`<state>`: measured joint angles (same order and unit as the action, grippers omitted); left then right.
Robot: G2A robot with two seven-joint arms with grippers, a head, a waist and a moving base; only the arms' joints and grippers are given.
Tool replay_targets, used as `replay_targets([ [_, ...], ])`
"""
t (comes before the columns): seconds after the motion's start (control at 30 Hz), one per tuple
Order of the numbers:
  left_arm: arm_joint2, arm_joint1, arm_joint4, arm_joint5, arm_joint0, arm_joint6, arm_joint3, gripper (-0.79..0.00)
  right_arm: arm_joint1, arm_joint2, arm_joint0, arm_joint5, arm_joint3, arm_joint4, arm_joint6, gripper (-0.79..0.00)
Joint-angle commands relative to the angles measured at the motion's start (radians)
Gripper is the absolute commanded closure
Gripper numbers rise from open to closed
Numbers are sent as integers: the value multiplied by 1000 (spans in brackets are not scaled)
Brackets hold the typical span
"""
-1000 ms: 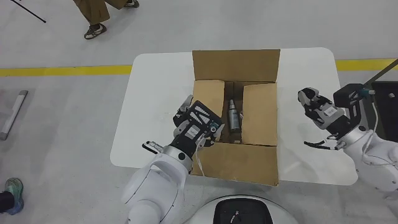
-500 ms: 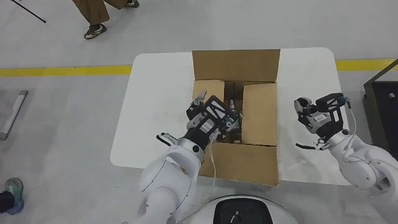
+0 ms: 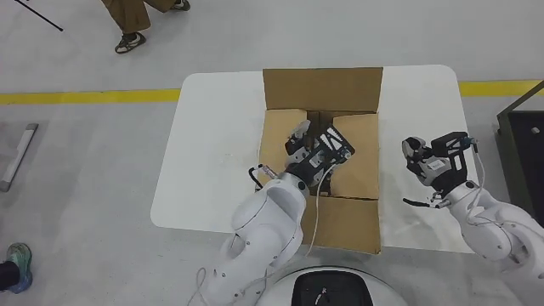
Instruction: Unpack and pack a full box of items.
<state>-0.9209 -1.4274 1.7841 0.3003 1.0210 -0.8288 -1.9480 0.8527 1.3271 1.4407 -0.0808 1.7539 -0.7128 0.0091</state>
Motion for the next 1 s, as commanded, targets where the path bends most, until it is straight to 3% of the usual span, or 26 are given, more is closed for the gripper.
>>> replay_targets([
  [0.0,0,0,0,0,0,0,0,-785,2,7,7,-2,3,-1,2,0],
  [0.23,-6,1,0,-11,13,20,8,-785,11,20,36,-10,17,-5,-1,0],
  [0.37,2,-2,48,-44,14,23,77,-785,17,13,41,-11,27,-16,5,0],
  [0.67,84,-31,207,-116,-73,-51,265,-785,30,24,49,-13,38,-27,13,0],
  [0.93,99,-47,311,-120,-99,-104,337,-785,39,37,61,-21,42,-37,21,0],
  [0.97,103,-47,336,-110,-104,-109,342,-745,40,39,62,-22,43,-39,23,0],
])
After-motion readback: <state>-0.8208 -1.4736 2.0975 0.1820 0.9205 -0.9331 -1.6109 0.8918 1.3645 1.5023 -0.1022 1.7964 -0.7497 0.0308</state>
